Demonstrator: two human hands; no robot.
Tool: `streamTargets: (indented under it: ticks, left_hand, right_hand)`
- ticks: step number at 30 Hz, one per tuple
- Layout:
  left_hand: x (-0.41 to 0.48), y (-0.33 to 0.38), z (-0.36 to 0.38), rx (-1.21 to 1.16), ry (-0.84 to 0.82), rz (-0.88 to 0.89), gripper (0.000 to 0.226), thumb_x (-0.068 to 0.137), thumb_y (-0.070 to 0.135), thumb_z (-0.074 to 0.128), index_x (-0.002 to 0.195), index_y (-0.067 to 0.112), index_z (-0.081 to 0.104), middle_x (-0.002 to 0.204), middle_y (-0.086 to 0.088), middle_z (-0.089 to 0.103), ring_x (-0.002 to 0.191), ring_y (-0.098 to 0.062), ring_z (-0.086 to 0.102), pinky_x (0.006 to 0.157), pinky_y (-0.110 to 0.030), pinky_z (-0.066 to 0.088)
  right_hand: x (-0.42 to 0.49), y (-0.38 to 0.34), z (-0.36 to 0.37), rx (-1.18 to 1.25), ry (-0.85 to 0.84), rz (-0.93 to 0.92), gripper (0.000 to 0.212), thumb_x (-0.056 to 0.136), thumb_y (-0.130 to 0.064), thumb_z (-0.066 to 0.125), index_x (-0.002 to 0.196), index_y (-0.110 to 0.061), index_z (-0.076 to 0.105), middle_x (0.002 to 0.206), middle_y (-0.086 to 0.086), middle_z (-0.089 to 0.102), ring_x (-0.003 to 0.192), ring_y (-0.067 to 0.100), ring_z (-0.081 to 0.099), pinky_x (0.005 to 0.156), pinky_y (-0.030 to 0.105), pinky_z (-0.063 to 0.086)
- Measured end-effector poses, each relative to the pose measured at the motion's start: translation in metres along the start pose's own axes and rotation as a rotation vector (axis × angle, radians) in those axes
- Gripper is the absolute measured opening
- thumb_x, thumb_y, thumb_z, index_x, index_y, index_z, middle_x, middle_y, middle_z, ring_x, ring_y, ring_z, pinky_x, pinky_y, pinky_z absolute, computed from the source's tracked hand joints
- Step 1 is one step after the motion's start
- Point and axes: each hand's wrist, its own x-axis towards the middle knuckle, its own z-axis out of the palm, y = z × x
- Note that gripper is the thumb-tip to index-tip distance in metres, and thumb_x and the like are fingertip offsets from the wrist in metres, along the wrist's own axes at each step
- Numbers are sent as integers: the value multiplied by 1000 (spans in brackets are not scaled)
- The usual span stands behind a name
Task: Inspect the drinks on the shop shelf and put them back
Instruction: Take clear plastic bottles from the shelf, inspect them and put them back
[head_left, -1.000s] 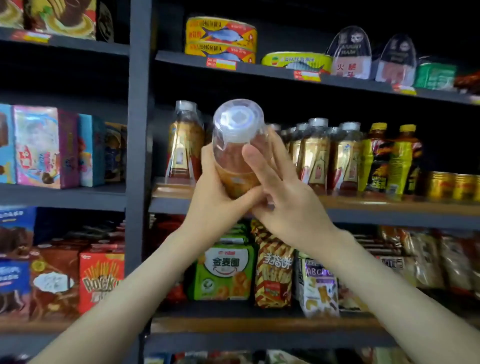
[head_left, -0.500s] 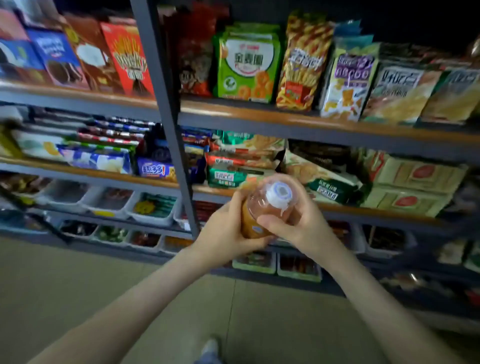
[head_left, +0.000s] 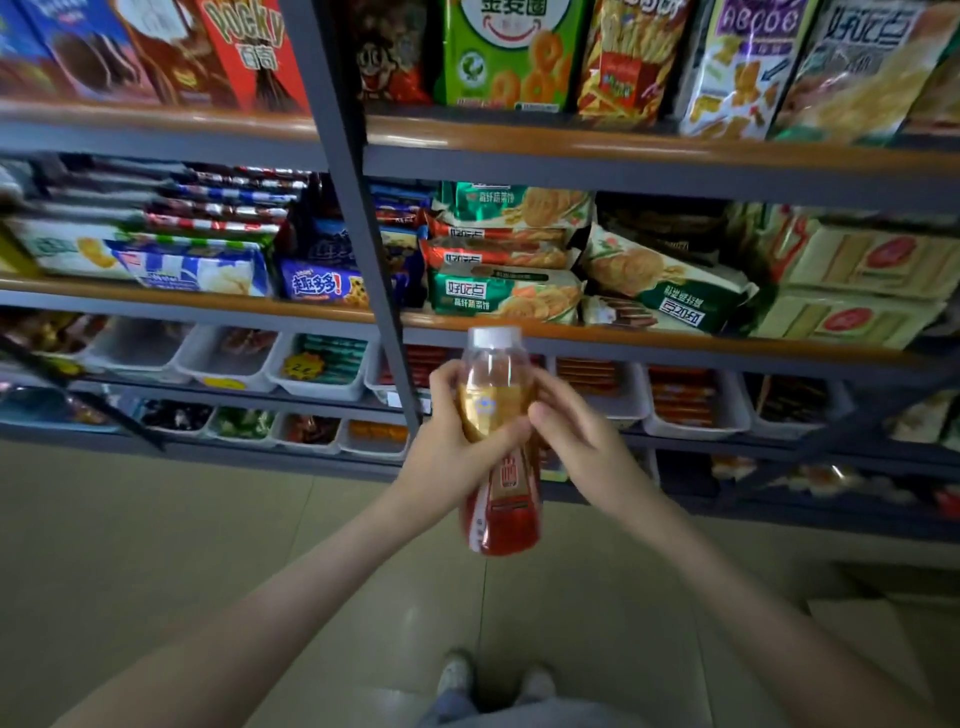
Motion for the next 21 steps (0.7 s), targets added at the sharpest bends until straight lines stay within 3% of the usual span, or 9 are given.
streamTargets:
  ticks: [3, 6, 9, 11, 14, 17, 19, 21]
  left_hand:
    - [9, 2, -10, -418, -53, -405, 75, 75, 50, 75, 134, 21, 39, 113, -6, 68, 94, -19, 71, 84, -39, 57]
    - [12, 7, -19, -589, -127, -626, 57, 82, 53, 68, 124, 16, 57, 107, -11, 73, 98, -26, 70, 83, -39, 55]
    - [14, 11, -24, -639, -139, -727, 51, 83, 51, 66, 116, 12, 60, 97, -16, 74, 87, -27, 73, 66, -36, 58]
    - [17, 13, -27, -651, -149, -809, 56, 80, 54, 68, 115, 12, 60, 92, -17, 74, 75, -28, 74, 55, -35, 58]
    - [18, 13, -29, -633, -181, -887, 54, 82, 56, 64, 107, 8, 62, 77, -17, 73, 69, -29, 71, 57, -36, 56]
    - [16, 14, -26, -561, -233, -871, 49, 84, 55, 60, 92, 7, 60, 63, -15, 69, 72, -27, 63, 64, -37, 50]
    - [15, 18, -25, -471, -284, -838, 47, 86, 56, 57, 91, 9, 61, 64, -13, 70, 66, -25, 67, 63, -36, 53]
    - [12, 24, -26, -431, -340, -800, 50, 92, 56, 47, 90, 8, 62, 71, -13, 71, 59, -23, 69, 58, -31, 55]
  right_hand:
    - [1, 6, 14, 66, -94, 60, 51, 89, -43, 45, 139, -43, 33, 143, -18, 43, 128, -5, 44, 104, 18, 41]
    - [1, 6, 19, 226, -147, 111, 47, 93, -41, 43, 140, -43, 39, 141, -16, 47, 124, -1, 50, 93, 17, 47]
    - [1, 6, 14, 202, -153, 54, 37, 97, -42, 46, 134, -41, 51, 138, -15, 52, 125, 3, 51, 94, 19, 48]
    - [0, 4, 8, 159, -136, -15, 39, 93, -24, 44, 127, -38, 59, 138, -15, 53, 130, 4, 46, 100, 23, 45]
    - [-5, -1, -1, 39, -256, -110, 57, 86, -4, 51, 135, -33, 47, 141, -20, 47, 134, 0, 40, 104, 23, 41]
    - [-4, 0, 1, -242, -349, -220, 85, 80, -12, 74, 141, -46, 26, 147, -27, 28, 142, 1, 24, 112, 21, 30]
    - [-4, 1, 7, -364, -264, -274, 94, 70, -25, 84, 135, -55, 23, 143, -34, 23, 141, -4, 20, 111, 13, 26]
    - [-6, 1, 13, -391, -132, -288, 90, 63, -34, 88, 128, -55, 31, 136, -37, 29, 134, -9, 29, 104, 7, 29]
